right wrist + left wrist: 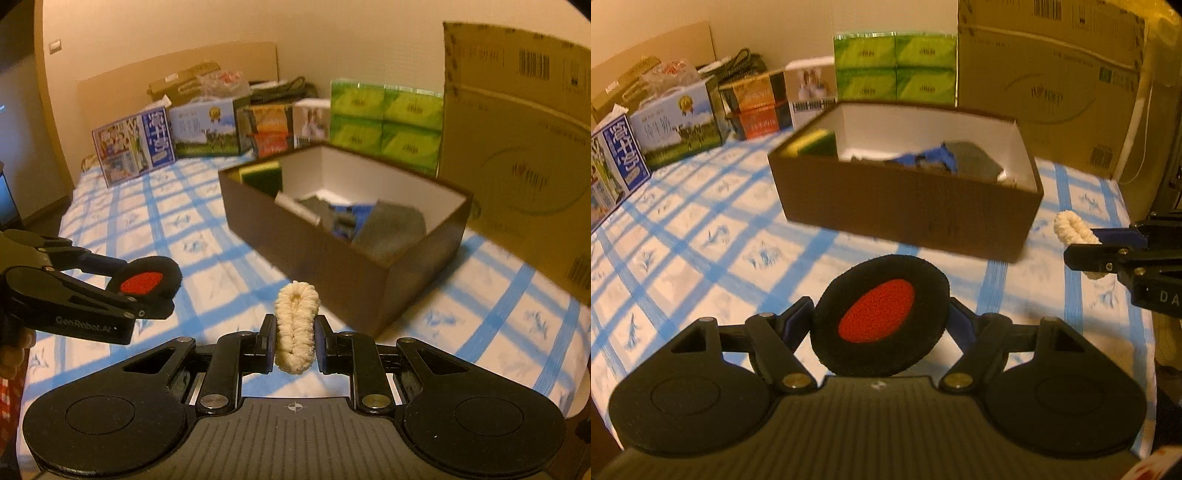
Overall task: Organize soft objects
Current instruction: 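Carry the pad and hair tie over the brown box with both tools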
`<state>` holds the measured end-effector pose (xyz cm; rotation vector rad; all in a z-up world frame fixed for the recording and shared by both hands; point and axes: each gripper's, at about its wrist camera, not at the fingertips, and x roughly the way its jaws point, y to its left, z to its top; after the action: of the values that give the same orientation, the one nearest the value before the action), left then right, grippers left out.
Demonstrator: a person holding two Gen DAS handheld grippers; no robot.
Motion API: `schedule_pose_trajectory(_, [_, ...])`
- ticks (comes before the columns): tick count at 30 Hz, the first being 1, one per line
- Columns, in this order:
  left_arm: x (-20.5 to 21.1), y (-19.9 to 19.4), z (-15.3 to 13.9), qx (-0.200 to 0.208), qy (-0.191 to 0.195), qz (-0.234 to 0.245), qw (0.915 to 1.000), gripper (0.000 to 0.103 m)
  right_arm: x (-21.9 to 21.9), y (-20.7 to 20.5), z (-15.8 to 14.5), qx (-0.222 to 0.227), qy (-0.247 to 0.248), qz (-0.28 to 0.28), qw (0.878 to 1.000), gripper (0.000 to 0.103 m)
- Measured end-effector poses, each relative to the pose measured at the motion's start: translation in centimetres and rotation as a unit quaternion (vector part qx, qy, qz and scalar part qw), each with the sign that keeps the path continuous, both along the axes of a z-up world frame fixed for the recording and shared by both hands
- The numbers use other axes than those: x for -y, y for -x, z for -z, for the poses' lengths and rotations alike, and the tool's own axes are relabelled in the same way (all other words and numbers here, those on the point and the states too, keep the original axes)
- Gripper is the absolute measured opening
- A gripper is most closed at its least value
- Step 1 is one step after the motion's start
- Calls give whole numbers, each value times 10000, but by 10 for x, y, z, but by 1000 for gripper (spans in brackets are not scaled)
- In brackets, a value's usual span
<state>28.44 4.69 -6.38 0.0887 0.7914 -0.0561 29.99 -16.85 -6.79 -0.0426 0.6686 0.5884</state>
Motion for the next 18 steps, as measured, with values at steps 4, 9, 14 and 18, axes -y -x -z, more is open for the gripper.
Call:
schedule_pose_trajectory(4, [3, -14, -18, 130, -26, 99, 9999, 75, 5, -12, -12, 45, -85, 10, 10000, 22])
schedule_pose_trajectory(9, [10, -41, -38, 324, -48, 233, 9992, 75, 9, -35, -25, 94, -174, 89, 9998, 22])
schedule_pose_trajectory(14, [14, -78, -53, 423, 67, 325, 9986, 75, 15, -69, -39, 35, -378, 243, 9990, 22])
schedule_pose_trajectory(18, [17, -112, -59, 444, 4, 429, 9981, 75, 14, -100, -47, -19, -468, 324, 9984, 22])
